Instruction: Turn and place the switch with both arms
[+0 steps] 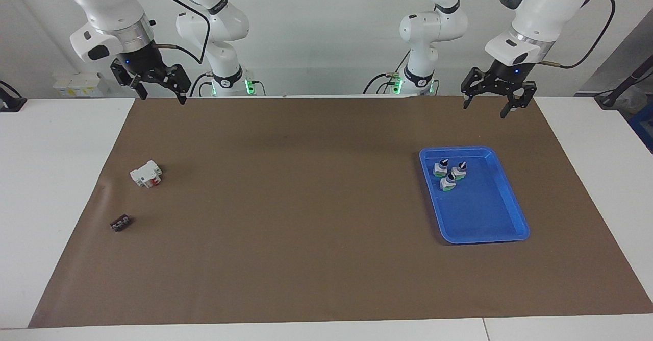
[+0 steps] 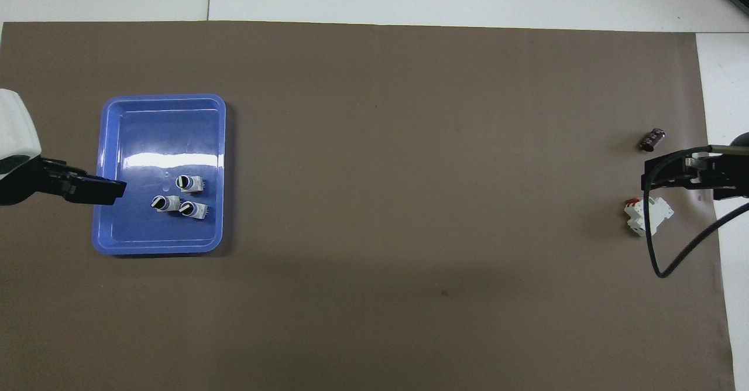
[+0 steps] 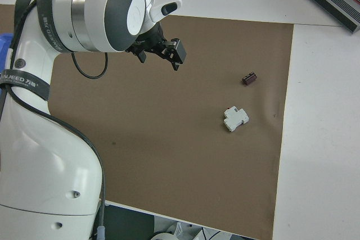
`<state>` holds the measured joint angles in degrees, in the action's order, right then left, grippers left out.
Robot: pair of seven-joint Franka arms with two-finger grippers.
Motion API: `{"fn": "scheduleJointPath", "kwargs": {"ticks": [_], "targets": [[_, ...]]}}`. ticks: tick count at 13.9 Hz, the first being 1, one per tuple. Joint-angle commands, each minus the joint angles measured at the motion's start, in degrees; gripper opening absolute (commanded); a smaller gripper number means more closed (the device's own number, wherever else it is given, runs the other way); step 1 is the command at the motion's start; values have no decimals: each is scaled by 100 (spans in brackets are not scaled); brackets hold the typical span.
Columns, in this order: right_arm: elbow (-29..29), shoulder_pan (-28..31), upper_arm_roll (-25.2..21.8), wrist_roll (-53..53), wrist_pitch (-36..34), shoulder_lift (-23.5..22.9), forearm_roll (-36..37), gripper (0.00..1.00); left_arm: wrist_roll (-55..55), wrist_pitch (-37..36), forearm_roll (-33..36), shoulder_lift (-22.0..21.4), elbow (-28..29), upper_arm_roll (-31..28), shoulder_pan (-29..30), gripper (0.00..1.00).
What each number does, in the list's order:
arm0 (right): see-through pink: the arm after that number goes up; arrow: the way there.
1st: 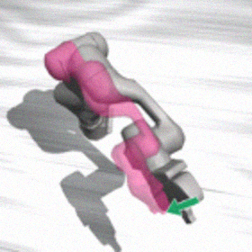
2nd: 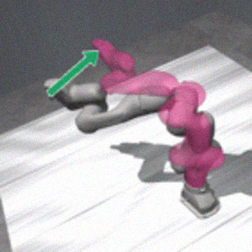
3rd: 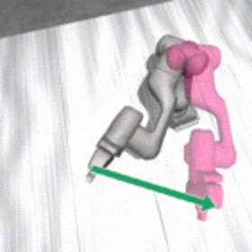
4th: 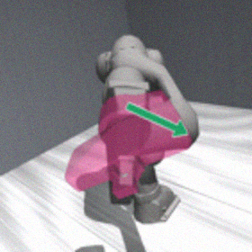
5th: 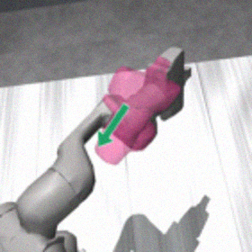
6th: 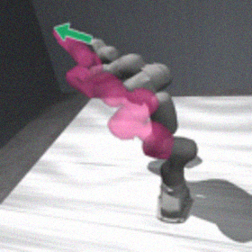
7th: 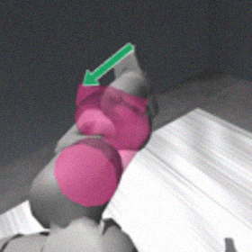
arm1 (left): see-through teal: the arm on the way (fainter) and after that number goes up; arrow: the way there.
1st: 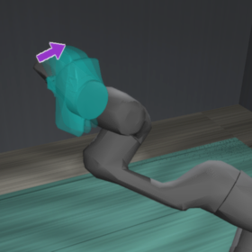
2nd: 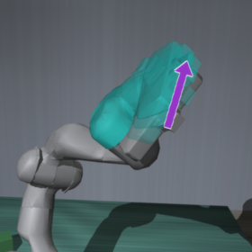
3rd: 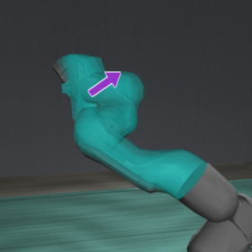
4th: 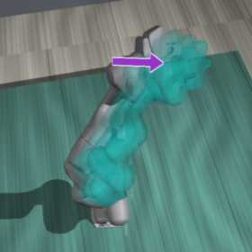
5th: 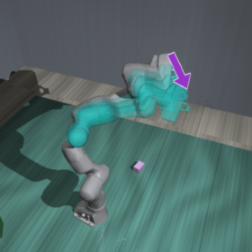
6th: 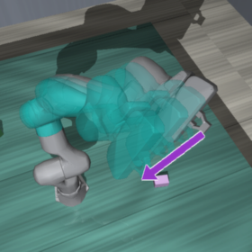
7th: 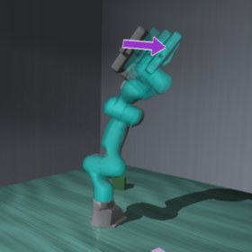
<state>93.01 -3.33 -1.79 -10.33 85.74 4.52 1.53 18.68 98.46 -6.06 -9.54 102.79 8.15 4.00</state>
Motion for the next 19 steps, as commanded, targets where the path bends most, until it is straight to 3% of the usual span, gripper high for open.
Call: {"fn": "scheduleJointPath", "kwargs": {"ticks": [1,9,13,19], "targets": [[-55,34,29,118,-83,84,-30,100,56,-598,122,469,-943,20,57,100],[-55,34,29,118,-74,128,-30,100,22,-1671,447,1243,-2404,-181,-276,100],[-55,34,29,118,-74,128,-30,100,-470,-1866,465,735,-1861,-524,-496,100],[-55,34,29,118,-74,128,-30,100,-480,-1734,552,787,-1895,-842,-927,100]]}}
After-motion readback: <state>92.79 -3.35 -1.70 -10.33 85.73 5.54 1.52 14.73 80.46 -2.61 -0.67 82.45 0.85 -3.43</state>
